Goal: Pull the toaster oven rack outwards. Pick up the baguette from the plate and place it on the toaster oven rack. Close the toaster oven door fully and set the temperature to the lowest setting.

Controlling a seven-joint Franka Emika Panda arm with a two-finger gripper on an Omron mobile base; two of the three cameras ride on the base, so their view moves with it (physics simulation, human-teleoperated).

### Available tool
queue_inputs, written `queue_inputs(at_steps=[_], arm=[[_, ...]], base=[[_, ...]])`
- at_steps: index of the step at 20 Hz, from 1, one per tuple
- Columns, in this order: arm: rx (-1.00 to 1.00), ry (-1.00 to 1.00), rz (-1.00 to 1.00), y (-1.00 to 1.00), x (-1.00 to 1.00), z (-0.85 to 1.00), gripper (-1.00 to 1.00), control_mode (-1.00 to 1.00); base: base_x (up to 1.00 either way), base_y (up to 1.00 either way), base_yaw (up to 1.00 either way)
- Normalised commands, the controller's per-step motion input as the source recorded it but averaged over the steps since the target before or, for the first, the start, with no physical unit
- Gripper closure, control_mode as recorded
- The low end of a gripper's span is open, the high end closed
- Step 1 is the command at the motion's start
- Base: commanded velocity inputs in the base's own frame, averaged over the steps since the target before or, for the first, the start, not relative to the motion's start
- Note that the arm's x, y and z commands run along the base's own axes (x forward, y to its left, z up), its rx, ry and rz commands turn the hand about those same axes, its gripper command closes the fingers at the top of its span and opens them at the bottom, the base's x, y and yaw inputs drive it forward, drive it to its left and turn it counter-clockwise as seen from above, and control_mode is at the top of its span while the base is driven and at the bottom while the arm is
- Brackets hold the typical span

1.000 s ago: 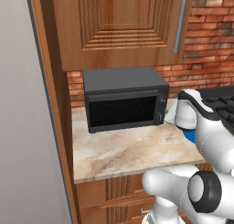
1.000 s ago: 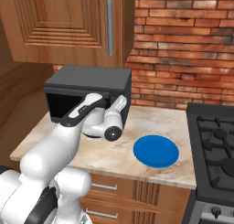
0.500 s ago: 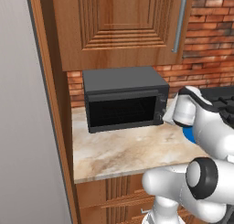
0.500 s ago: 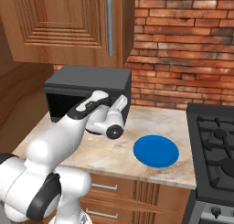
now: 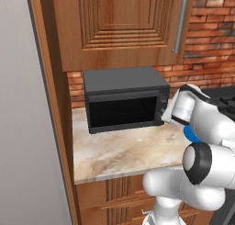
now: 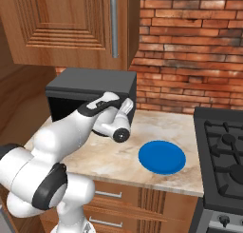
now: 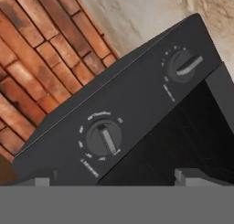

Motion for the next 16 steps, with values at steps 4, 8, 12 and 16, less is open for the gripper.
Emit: queue_inputs(at_steps=[4,8,12,16], arm=[[0.0,0.0,0.01,0.0,0.2,-0.04,-1.0,-1.0],[0.0,0.0,0.01,0.0,0.2,-0.04,-1.0,-1.0],[0.01,0.0,0.01,-0.01,0.2,-0.07,-1.0,-1.0],[0.02,0.0,0.01,-0.03,0.2,-0.06,-1.0,-1.0]], base=[[0.0,0.0,0.0],[0.0,0.0,0.0],[0.0,0.0,0.0],[0.0,0.0,0.0]])
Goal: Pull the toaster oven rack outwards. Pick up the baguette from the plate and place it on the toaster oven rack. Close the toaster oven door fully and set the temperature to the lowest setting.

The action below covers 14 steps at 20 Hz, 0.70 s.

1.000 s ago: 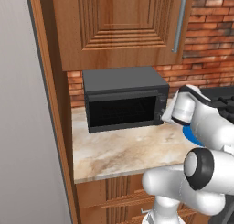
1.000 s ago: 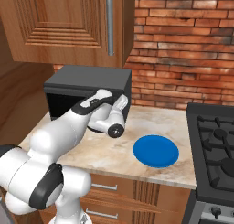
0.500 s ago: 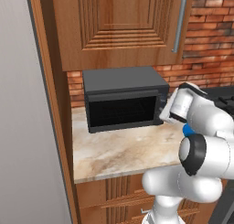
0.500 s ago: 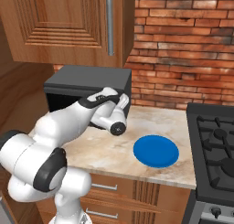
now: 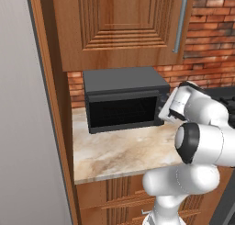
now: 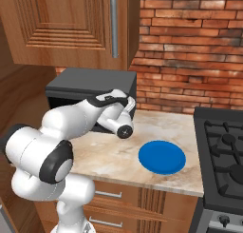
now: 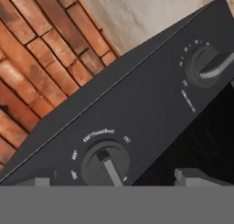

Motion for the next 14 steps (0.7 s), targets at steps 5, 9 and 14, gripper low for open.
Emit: queue_inputs(at_steps=[5,9,14], arm=[[0.01,0.0,0.0,-0.02,0.19,-0.09,-1.0,-1.0],[0.01,0.0,0.0,-0.01,0.18,-0.09,-1.0,-1.0],[0.01,0.0,0.0,0.0,0.19,-0.08,-1.0,-1.0]], base=[[0.0,0.0,0.0],[0.0,0.0,0.0],[0.0,0.0,0.0]])
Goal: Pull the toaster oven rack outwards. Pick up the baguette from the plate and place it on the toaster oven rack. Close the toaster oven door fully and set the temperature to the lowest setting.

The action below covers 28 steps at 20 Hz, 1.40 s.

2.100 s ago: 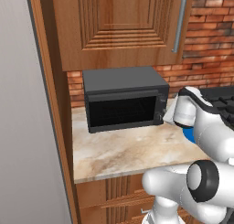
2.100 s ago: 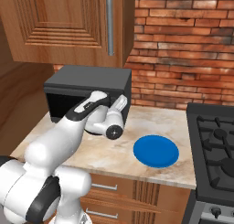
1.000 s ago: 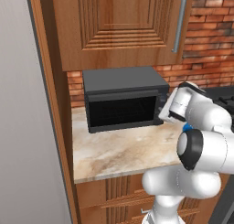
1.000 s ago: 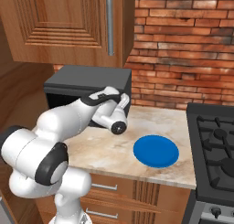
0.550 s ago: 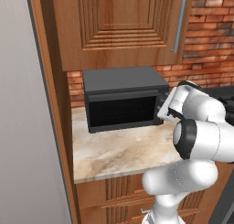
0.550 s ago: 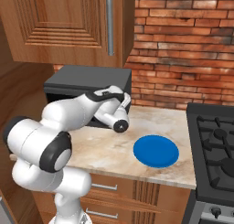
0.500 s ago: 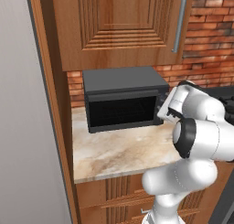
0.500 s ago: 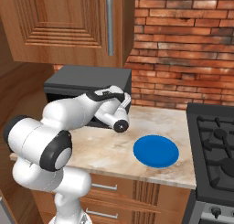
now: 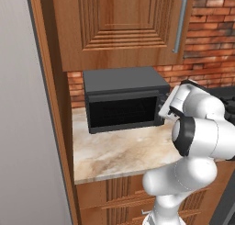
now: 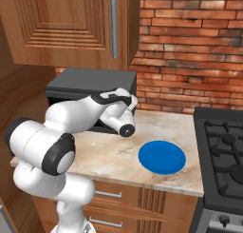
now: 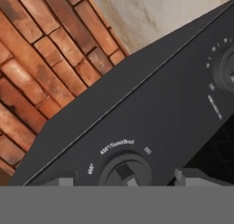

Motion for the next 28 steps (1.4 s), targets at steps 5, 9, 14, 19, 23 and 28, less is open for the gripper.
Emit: queue_inputs(at_steps=[5,9,14,19,23,28], arm=[[0.0,0.0,0.0,0.0,0.17,-0.13,-1.0,-1.0],[0.0,0.0,0.01,0.0,0.15,-0.14,-1.0,-1.0],[0.0,0.0,0.01,0.06,0.13,-0.12,1.0,-1.0],[0.0,0.0,0.0,0.08,0.17,-0.11,1.0,-1.0],[0.0,0.0,0.0,0.03,0.19,-0.12,1.0,-1.0],[0.04,-0.03,0.0,0.04,0.13,-0.14,1.0,-1.0]], base=[[0.0,0.0,0.0],[0.0,0.0,0.0],[0.0,0.0,0.0],[0.0,0.0,0.0],[0.0,0.0,0.0],[0.0,0.0,0.0]])
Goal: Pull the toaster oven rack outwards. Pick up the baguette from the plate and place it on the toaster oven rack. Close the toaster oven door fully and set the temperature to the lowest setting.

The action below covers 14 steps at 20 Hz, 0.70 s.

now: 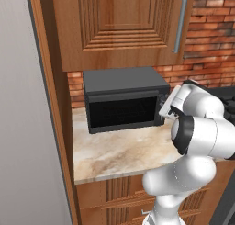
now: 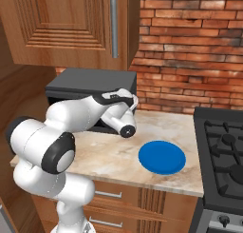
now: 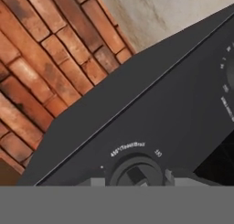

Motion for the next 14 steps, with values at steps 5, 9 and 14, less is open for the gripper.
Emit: queue_inputs(at_steps=[5,9,14], arm=[[0.11,-0.19,0.0,0.1,0.0,-0.18,1.0,-1.0],[0.04,-0.24,0.0,0.33,0.0,-0.23,1.0,-1.0],[0.0,-0.11,0.0,0.42,0.05,-0.16,1.0,-1.0]], base=[[0.0,0.0,0.0],[0.0,0.0,0.0],[0.0,0.0,0.0]])
